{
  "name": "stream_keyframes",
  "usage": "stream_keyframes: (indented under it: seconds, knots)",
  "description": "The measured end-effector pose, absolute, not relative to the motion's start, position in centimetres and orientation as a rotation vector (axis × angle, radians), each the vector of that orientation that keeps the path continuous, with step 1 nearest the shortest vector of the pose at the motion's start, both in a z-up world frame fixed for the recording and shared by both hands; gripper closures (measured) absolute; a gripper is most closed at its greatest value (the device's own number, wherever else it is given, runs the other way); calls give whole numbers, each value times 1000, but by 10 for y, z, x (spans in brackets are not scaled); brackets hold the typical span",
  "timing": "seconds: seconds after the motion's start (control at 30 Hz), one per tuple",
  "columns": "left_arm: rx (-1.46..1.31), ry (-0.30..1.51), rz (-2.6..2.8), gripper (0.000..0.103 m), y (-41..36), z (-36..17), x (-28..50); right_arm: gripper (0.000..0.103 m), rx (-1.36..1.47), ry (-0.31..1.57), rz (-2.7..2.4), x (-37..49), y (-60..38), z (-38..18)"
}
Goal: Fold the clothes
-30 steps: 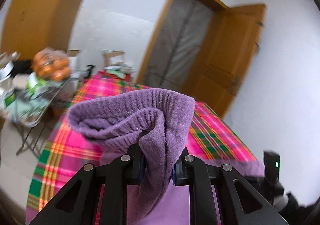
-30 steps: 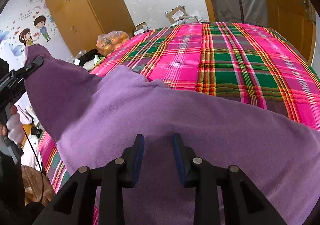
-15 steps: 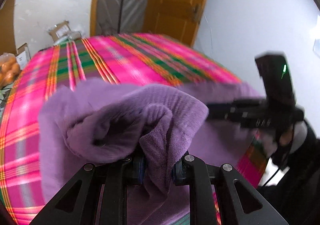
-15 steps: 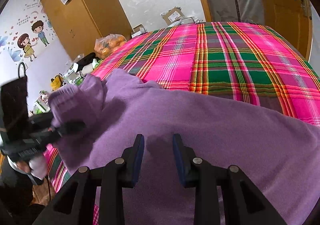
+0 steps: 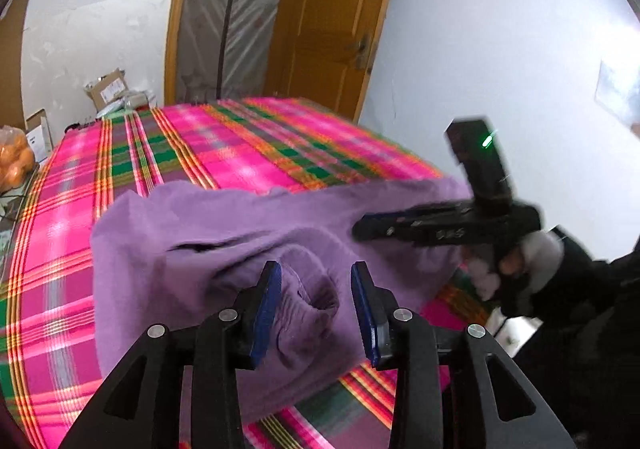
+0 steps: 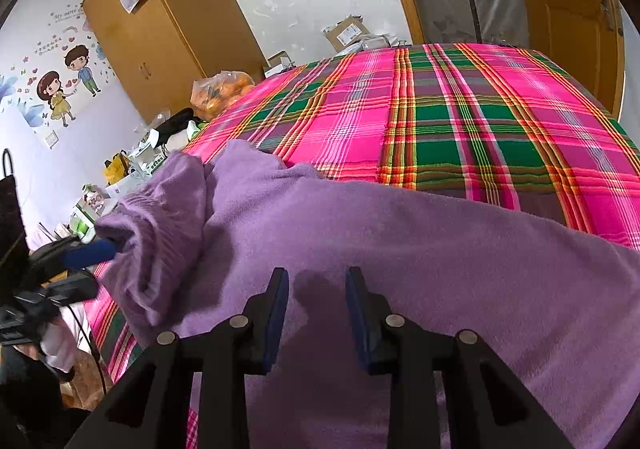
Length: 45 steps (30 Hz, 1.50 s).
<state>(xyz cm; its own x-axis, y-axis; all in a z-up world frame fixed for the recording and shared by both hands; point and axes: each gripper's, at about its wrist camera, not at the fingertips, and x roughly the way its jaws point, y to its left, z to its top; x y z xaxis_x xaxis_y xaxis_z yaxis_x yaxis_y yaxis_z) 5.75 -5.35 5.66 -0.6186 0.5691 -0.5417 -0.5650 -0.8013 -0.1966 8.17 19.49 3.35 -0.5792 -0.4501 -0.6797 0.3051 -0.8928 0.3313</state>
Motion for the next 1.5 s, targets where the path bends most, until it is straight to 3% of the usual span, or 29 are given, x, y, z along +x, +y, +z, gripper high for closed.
stream_keyframes:
  seconds: [0.17, 0.5, 1.0, 1.23, 1.5]
  knots:
    - [-754, -120, 2512, 65, -81, 68, 56, 73, 1120, -255, -2449, 82, 196, 34]
    - [-907, -489, 2545, 65, -125, 43, 29, 73, 1121, -270, -2451, 83, 201, 35]
    - [-985, -561, 2302, 58, -48, 26, -51, 73, 1098, -279, -2465, 87, 201, 45]
    - [-798, -630, 2423, 56, -98, 55, -7, 73, 972, -241, -2379, 88, 175, 66]
    - [-975, -698, 2623, 56, -147, 21, 23, 73, 831, -188, -2157, 75, 114, 94]
